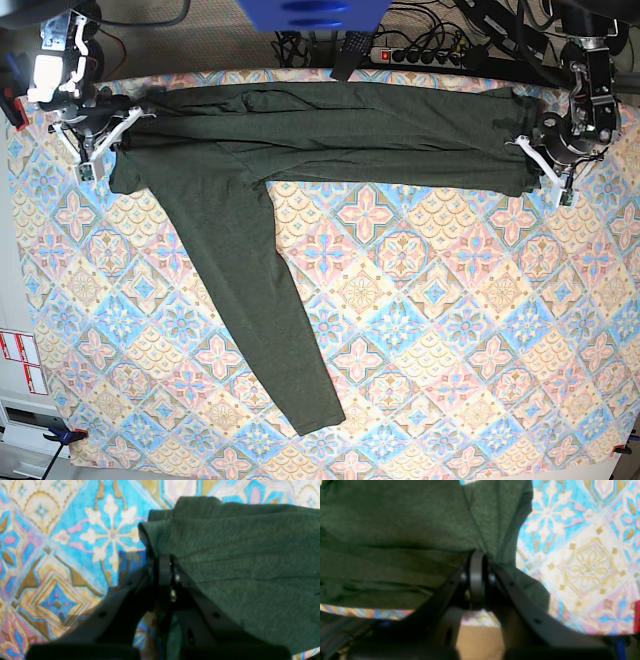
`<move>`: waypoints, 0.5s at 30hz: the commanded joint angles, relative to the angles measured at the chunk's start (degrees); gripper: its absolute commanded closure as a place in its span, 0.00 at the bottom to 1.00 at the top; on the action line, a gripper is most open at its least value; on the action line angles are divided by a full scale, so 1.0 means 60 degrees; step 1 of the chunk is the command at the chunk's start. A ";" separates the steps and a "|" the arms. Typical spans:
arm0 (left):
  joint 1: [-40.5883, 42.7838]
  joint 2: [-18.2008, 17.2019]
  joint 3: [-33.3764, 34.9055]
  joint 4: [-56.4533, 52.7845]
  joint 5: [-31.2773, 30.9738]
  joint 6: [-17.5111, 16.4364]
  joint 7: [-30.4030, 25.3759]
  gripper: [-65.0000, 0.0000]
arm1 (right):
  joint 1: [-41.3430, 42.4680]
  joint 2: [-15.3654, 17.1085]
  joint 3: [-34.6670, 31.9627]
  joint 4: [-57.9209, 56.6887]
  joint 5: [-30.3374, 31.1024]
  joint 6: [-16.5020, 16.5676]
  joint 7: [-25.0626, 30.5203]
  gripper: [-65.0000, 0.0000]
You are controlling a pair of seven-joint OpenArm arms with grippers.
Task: Fold the T-shirt properly
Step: 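Fold both held side edges inward over the shirt body with both grippers, then release the side edge and move the right gripper to the trailing sleeve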
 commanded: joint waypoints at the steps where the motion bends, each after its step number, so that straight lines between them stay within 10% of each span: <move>1: -0.0070 -0.0181 0.0351 0.0128 -0.0025 0.0011 -0.0166 1.00 | -0.0003 0.0135 0.0020 0.0110 -0.0243 -0.0055 -0.0044 0.99; 9: -0.0070 -0.0181 0.0674 0.0128 -0.0025 0.0011 -0.0151 0.99 | -0.0032 0.0135 0.0078 0.0506 -0.0434 -0.0055 -0.0293 0.80; 15: -0.0070 -0.0181 0.0630 0.0143 -0.0098 0.0026 -0.0137 0.61 | 0.0027 0.0121 0.0108 0.1121 -0.0448 -0.0055 -0.0293 0.63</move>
